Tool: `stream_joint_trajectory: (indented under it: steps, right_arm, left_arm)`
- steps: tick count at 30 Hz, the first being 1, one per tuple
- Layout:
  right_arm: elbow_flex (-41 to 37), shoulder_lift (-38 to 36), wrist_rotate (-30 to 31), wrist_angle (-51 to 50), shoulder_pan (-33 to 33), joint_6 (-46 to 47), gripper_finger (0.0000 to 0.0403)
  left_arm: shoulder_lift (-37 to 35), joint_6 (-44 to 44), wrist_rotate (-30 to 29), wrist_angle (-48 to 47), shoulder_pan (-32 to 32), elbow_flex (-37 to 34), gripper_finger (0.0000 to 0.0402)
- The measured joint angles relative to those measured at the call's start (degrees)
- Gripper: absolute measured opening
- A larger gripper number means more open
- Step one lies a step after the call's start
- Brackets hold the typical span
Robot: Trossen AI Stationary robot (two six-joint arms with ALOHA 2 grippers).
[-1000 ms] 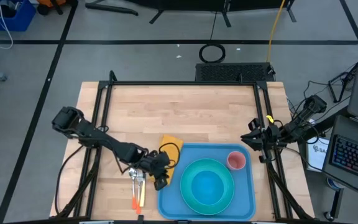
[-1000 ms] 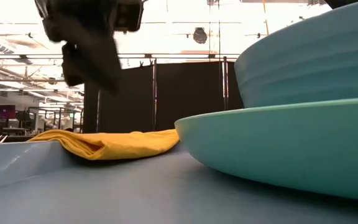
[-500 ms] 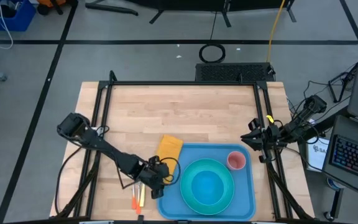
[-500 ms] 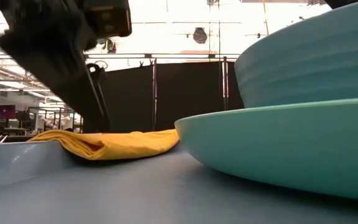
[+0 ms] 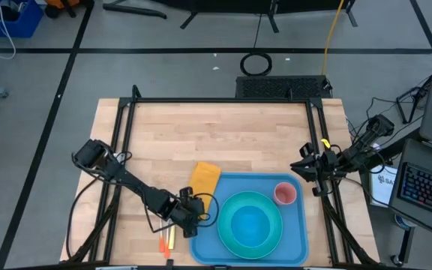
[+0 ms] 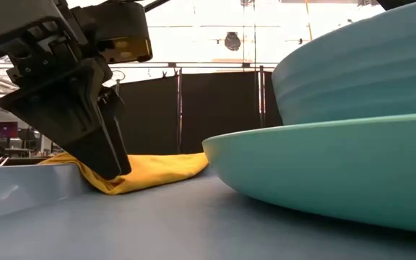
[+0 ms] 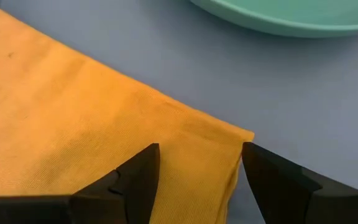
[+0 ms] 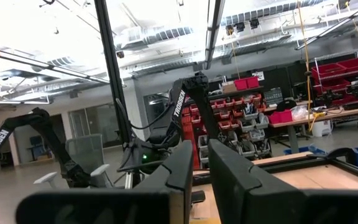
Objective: Set up tray
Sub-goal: Put the yellow table napkin on the blue serving tray to the left of the light blue plate
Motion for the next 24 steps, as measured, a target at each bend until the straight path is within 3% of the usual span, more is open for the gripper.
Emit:
stream_joint_trajectory:
  steps: [7, 18, 21, 24]
  right_arm:
    - [0.0, 0.0, 0.0, 0.0, 0.0, 0.0, 0.0043]
    - [0.0, 0.0, 0.0, 0.0, 0.0, 0.0, 0.0043]
    - [0.0, 0.0, 0.0, 0.0, 0.0, 0.0, 0.0043]
    - [0.0, 0.0, 0.0, 0.0, 0.0, 0.0, 0.0043]
  left_arm:
    - [0.0, 0.0, -0.2, -0.3, 0.4, 0.0, 0.0214]
    - [0.0, -1.1, 6.5, 1.4, 2.0, 0.0, 0.005]
    - [0.0, -1.3, 11.0, 3.1, 2.9, 0.0, 0.0015]
    - [0.0, -3.2, 12.3, 4.5, 3.8, 0.0, 0.0006]
